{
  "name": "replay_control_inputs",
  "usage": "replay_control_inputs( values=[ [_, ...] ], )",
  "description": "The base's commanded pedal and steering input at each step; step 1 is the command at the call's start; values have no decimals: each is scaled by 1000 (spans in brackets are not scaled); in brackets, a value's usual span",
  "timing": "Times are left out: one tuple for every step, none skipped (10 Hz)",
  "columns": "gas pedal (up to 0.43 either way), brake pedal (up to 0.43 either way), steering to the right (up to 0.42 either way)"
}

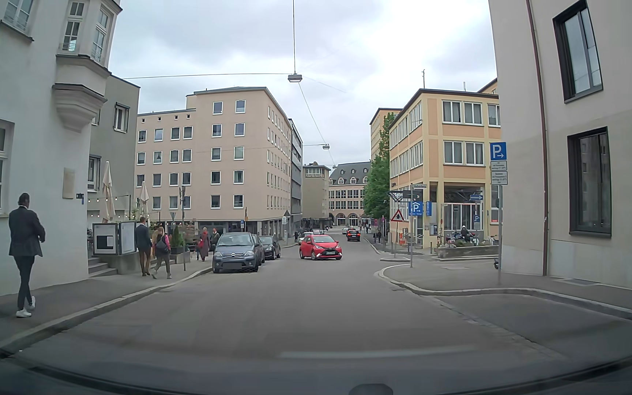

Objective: Follow the waypoints while adhering to traffic rules and regulations

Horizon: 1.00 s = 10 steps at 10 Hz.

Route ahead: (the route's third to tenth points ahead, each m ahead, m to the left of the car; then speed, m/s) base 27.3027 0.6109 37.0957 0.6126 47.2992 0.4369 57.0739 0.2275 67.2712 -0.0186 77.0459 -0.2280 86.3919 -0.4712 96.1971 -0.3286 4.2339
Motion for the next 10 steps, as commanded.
replay_control_inputs(
  values=[
    [39,0,16],
    [39,0,5],
    [39,0,-3],
    [39,0,-12],
    [39,0,-14],
    [39,0,-14],
    [39,0,-14],
    [59,0,-14],
    [98,0,-14],
    [118,0,-14]
  ],
)
